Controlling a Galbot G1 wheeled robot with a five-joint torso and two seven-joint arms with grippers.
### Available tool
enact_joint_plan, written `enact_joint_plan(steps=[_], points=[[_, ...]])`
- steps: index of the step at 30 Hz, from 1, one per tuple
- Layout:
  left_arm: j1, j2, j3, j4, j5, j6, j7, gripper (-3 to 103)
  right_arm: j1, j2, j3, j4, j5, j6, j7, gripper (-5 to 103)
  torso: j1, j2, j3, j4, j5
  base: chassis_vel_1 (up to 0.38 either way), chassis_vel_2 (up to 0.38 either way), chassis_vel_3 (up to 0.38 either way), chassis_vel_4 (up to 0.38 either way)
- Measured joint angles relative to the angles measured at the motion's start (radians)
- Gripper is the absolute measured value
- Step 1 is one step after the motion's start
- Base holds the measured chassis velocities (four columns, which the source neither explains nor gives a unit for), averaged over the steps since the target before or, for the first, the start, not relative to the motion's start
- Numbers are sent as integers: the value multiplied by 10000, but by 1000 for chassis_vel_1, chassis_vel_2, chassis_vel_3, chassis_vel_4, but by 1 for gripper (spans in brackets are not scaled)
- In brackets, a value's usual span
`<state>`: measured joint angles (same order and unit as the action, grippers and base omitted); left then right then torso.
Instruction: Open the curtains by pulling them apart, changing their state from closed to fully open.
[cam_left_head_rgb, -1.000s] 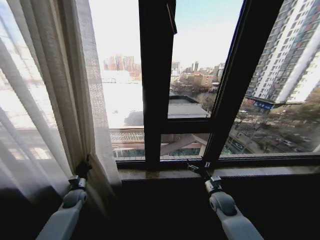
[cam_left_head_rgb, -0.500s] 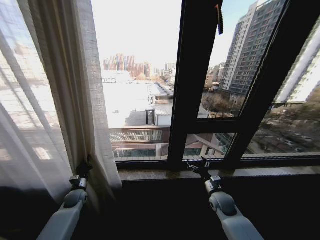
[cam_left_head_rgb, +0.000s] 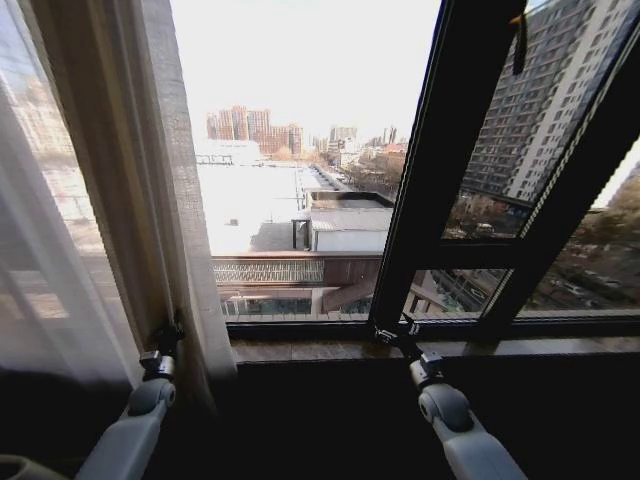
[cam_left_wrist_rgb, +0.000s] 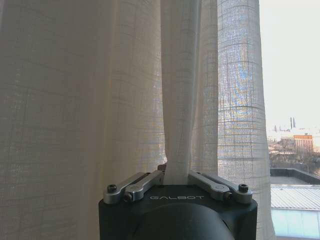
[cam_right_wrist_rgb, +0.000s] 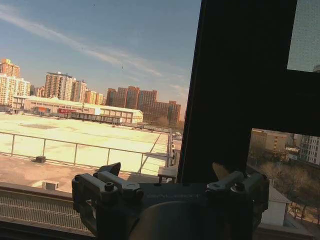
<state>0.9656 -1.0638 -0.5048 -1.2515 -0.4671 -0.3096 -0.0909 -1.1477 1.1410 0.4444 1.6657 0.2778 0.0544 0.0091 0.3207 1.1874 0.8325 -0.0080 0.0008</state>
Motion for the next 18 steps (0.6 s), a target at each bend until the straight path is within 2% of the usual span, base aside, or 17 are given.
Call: enact_joint_plan(steps=[5,10,18], points=[[11,17,-11,30,-18,-35,13,0,-1,-2,2,-1,0,0,1,100,0,0,0,-1,-6,-33,-36,17,18],[13,21,-31,50,-46,-78,13,0,0,0,1,0,0,0,1,100,-1,1,-1,8,-12,52,45,-51,-50],[-29,21,-32,73,-53,-89,26,0,0,2,0,0,0,0,1,100,0,1,-1,4,-6,147,165,-144,-162]])
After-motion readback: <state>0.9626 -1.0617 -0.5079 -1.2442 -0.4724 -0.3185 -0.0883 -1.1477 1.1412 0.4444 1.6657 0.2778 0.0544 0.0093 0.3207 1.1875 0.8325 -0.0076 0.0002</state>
